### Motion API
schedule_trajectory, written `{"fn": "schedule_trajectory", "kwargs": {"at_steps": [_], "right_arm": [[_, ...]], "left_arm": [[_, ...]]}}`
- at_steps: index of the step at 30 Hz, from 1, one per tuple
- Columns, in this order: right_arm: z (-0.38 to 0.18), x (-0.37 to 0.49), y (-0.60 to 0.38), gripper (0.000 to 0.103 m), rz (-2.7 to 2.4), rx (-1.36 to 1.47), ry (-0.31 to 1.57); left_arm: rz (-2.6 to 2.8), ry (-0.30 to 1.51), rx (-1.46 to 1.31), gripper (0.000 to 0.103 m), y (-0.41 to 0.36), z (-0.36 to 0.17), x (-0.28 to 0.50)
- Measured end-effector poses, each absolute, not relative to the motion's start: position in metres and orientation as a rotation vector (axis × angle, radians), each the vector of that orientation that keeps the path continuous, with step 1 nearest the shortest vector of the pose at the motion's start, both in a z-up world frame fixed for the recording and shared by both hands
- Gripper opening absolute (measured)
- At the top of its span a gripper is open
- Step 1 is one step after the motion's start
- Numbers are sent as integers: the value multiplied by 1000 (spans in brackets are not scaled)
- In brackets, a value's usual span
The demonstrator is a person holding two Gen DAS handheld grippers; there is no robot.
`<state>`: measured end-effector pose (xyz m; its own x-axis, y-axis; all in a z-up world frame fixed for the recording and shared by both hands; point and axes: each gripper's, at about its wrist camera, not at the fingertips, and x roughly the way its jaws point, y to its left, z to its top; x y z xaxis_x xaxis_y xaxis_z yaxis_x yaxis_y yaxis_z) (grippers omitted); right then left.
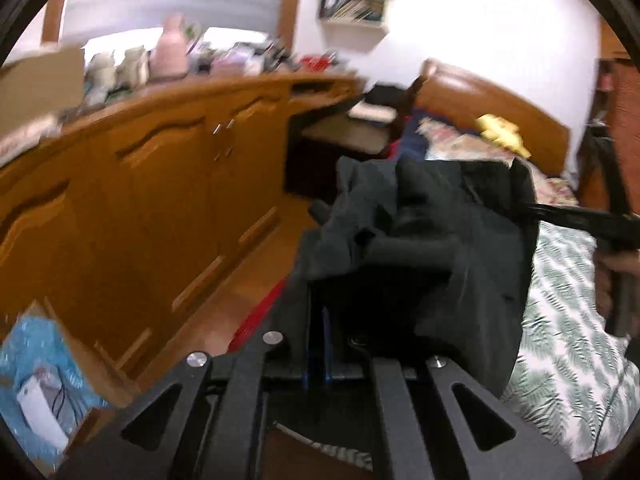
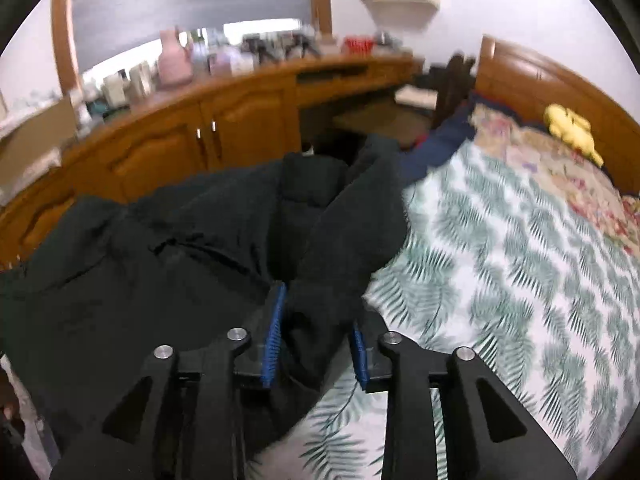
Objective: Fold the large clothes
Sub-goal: 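Lift the coat bundle with both tools and carry it toward the desk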
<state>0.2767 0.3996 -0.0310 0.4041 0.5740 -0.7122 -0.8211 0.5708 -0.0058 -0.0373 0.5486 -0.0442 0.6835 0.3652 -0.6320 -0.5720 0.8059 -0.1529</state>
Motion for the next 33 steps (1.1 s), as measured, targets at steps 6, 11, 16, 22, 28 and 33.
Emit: {"fn": "schedule_trajectory", "kwargs": {"at_steps": [6,11,16,22,28,33], "right_arm": [[-77,232,406,39,1076,-476,745],[-93,186,412,39,1246,-508,737],[-99,160,423,39,1355,-457,731],[-156,151,428,40,1355,-514,857],[-146,153,406,40,1364,-466,866],[-133,157,378,39,1319,-485,819]], "left_arm": [[543,578,-401,5,555,-49,-67],[541,516,-340,11,536,-17,-84],[514,493,-289,20,528,5,-77],[467,498,-261,21,517,12,-59],[423,545,-253,21,503,-10,-23],[576,674,-186,21,510,-38,2]]}}
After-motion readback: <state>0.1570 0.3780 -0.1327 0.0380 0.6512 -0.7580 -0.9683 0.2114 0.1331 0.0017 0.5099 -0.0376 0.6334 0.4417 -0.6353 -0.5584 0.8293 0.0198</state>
